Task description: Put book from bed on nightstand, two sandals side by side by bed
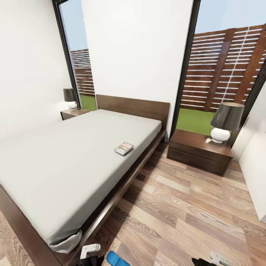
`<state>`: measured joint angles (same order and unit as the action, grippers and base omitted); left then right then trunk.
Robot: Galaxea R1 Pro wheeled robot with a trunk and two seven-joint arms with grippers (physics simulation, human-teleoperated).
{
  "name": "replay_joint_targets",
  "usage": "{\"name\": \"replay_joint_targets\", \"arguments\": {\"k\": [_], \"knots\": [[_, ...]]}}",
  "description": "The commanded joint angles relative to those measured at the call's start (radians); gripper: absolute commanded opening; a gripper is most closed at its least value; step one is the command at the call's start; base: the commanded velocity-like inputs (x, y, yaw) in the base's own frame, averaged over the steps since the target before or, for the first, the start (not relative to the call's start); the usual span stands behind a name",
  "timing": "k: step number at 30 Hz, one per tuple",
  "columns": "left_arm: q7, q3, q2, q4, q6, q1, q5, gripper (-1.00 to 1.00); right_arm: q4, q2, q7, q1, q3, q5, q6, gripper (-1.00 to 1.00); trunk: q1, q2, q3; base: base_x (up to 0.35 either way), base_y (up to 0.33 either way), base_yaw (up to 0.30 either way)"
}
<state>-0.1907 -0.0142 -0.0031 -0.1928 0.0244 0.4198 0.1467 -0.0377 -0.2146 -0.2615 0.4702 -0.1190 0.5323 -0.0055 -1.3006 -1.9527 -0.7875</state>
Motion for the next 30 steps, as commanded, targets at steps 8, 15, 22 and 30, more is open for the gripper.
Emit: {"name": "replay_joint_targets", "arguments": {"k": [8,15,22,30], "knots": [[-0.004,-0.001,0.000,0.001,0.002,0.000,0.008,1.00,0.001,0.000,-0.004,0.001,-0.008,0.010,-0.001,1.00,0.000,0.000,-0.001,0.000,0.000,-0.167],[-0.004,-0.001,-0.001,0.001,0.002,0.000,0.008,1.00,0.001,0.000,-0.004,0.001,-0.008,0.010,-0.001,1.00,0.000,0.000,-0.001,0.000,-0.035,-0.158],[-0.004,-0.001,-0.001,0.002,0.002,0.000,0.008,1.00,0.001,0.000,-0.004,0.001,-0.008,0.010,-0.001,1.00,0.000,0.000,-0.001,0.000,-0.088,-0.135],[-0.004,-0.001,-0.002,0.003,0.002,0.000,0.008,1.00,0.001,0.000,-0.004,0.001,-0.008,0.009,-0.001,1.00,0.000,0.000,-0.001,0.000,-0.004,-0.120]]}}
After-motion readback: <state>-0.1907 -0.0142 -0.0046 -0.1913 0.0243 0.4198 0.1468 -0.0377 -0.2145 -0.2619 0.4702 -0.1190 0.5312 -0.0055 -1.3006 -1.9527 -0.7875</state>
